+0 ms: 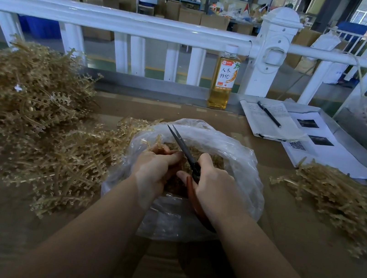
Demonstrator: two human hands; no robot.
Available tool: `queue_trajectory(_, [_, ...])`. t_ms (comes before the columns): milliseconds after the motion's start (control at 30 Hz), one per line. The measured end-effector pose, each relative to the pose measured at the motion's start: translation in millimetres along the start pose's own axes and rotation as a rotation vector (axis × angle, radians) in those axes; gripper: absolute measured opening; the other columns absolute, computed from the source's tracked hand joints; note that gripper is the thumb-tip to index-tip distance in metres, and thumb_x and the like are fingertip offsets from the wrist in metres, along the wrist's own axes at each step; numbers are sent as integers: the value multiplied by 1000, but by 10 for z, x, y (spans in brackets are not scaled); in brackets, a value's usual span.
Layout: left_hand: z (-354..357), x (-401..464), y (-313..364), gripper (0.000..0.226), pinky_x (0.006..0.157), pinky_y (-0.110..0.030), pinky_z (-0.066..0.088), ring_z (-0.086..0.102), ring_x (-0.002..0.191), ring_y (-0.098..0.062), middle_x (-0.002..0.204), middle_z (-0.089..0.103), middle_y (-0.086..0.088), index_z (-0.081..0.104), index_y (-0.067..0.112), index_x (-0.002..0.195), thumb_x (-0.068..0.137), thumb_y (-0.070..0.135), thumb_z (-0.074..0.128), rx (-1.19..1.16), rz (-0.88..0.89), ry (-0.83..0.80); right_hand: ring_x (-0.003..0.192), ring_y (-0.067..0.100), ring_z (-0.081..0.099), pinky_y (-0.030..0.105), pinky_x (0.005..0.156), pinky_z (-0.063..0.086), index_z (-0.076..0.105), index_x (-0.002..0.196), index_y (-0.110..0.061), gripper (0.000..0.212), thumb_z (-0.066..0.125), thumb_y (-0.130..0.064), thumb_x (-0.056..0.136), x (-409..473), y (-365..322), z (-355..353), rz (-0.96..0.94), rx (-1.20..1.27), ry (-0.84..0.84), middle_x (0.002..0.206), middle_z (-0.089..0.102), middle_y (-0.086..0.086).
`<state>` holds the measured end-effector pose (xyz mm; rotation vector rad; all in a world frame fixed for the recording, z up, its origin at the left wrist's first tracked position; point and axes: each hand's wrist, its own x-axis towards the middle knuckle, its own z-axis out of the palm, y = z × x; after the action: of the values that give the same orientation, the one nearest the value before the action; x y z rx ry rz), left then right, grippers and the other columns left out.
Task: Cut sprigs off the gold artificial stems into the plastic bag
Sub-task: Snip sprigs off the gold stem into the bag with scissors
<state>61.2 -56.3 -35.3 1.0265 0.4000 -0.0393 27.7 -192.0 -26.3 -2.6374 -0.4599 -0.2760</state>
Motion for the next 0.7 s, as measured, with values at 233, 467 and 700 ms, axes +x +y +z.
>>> queue_trajectory(233, [-4,-13,-2,10,52,-25,56,68,60,-17,71,66,-9,55,6,81,88,1,60,-14,-8,-15,64,11,48,21,51,28,34,96,-26,33,49,-55,92,-19,32,4,14,5,24,70,49,-11])
queue_trajectory(467, [-43,-38,14,32,77,-32,57,67,93,-25,104,67,-16,59,-1,111,100,24,43,-189,-29,-45,61,2,48,13,52,28,38,91,-31,33,56,-58,86,-155,47,31,-7,78,145,70,52,-12])
queue_trajectory(700, [-85,-126,81,29,93,-39,49,61,92,-28,99,64,-14,58,1,112,93,9,38,-317,-99,-185,72,9,56,18,57,37,45,98,-27,38,55,-61,85,-170,28,41,-20,35,124,80,59,-8])
